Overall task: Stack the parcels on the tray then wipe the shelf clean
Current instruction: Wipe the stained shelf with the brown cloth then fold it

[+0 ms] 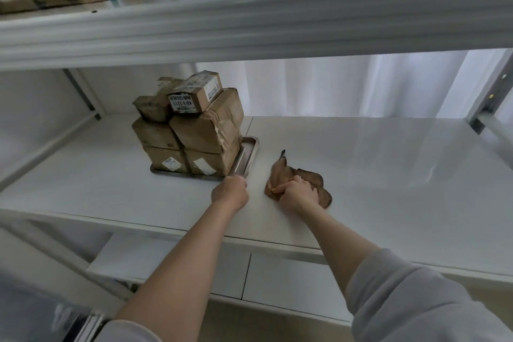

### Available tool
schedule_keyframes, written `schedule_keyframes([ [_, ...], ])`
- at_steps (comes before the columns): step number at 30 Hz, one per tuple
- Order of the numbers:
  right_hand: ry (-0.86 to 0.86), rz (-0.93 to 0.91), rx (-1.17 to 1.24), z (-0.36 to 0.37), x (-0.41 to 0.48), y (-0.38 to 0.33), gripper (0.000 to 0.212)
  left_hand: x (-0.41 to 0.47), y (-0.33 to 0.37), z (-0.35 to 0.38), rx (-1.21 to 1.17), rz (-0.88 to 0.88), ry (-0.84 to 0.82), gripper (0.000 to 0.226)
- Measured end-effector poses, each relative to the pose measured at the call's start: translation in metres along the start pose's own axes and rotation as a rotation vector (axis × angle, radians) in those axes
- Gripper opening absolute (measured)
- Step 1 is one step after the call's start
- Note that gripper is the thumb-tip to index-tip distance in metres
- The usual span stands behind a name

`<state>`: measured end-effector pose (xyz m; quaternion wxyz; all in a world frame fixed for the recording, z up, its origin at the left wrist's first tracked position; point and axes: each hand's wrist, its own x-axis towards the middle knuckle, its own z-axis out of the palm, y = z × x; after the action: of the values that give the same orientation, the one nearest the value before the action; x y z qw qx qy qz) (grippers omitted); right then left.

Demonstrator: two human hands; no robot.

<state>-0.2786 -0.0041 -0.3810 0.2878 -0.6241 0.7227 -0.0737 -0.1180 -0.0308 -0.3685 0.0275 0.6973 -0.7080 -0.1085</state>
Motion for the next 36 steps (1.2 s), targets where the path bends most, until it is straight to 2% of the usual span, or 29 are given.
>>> schedule_keyframes([
  [6,-0.071,-0.221,-0.039,0.038,-0.009,-0.057,0.034,-0.009,-0.033,-0.005,-0.015,-0.047,0.038,0.033],
  [10,-0.063,-0.285,0.049,0.044,-0.014,-0.048,0.031,-0.015,-0.029,-0.003,-0.016,-0.049,0.049,0.032],
  [15,0.014,-0.232,0.13,0.031,-0.026,-0.005,0.029,-0.028,0.009,0.005,-0.029,0.011,0.031,0.032],
  [20,0.136,-0.01,0.087,0.01,-0.037,0.045,0.038,-0.046,0.039,0.01,-0.027,0.038,0.018,0.035],
  [23,0.049,-0.004,0.078,0.007,-0.046,0.036,0.041,-0.056,0.039,0.012,-0.021,0.039,0.034,0.037],
  [27,-0.079,-0.098,0.0,0.021,-0.047,0.009,0.046,-0.063,0.023,0.007,-0.028,-0.016,0.06,0.038],
  [31,-0.156,-0.198,-0.024,0.037,-0.043,-0.017,0.038,-0.062,0.005,0.003,-0.071,-0.014,0.068,0.033],
  [34,-0.218,-0.26,-0.046,0.048,-0.039,-0.042,0.035,-0.057,-0.006,-0.001,-0.069,0.013,0.072,0.042],
  [36,-0.235,-0.304,-0.072,0.059,-0.036,-0.056,0.04,-0.052,-0.014,-0.003,-0.059,0.018,0.082,0.044],
])
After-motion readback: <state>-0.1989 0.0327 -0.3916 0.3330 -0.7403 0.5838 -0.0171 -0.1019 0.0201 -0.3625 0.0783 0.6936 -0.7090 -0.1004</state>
